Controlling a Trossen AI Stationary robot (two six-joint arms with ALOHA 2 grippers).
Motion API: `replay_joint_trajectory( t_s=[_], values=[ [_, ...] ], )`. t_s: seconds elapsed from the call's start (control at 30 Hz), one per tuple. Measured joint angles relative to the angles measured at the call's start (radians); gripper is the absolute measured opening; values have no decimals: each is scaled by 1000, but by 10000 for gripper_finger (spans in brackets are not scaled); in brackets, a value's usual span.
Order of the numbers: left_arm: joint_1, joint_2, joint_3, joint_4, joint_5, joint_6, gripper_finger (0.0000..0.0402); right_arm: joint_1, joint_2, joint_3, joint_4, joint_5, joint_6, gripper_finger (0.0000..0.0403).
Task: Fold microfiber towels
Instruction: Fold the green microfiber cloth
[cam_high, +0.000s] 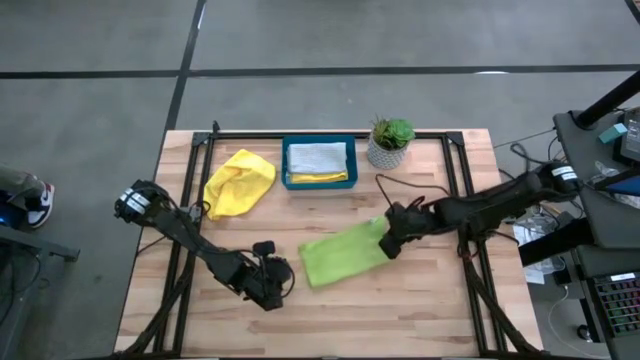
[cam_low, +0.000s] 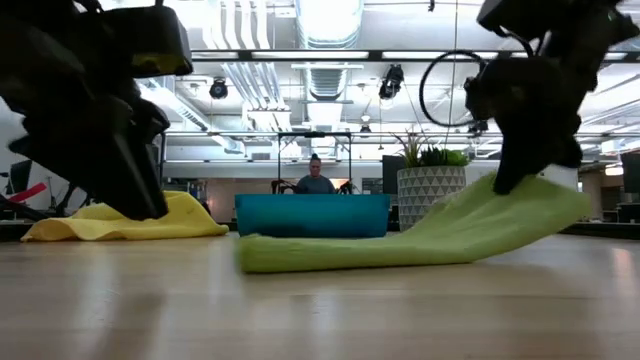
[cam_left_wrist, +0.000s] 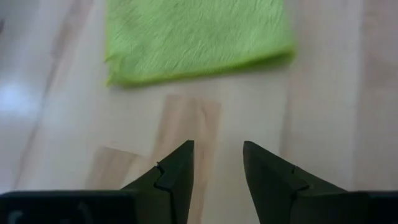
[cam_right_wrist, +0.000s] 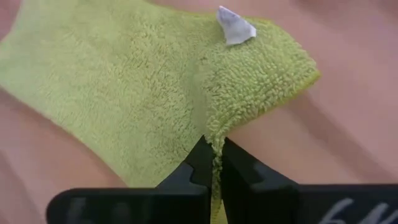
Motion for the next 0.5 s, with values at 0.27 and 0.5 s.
replay_joint_trajectory(
  t_s=[0.27, 0.5],
  values=[
    [40, 80, -2, 165, -40, 94, 123, -11, 21, 191, -259, 45, -36, 9],
    [99, 179, -3, 345, -44, 209, 123, -10, 136, 312, -254, 14, -34, 9]
  ],
)
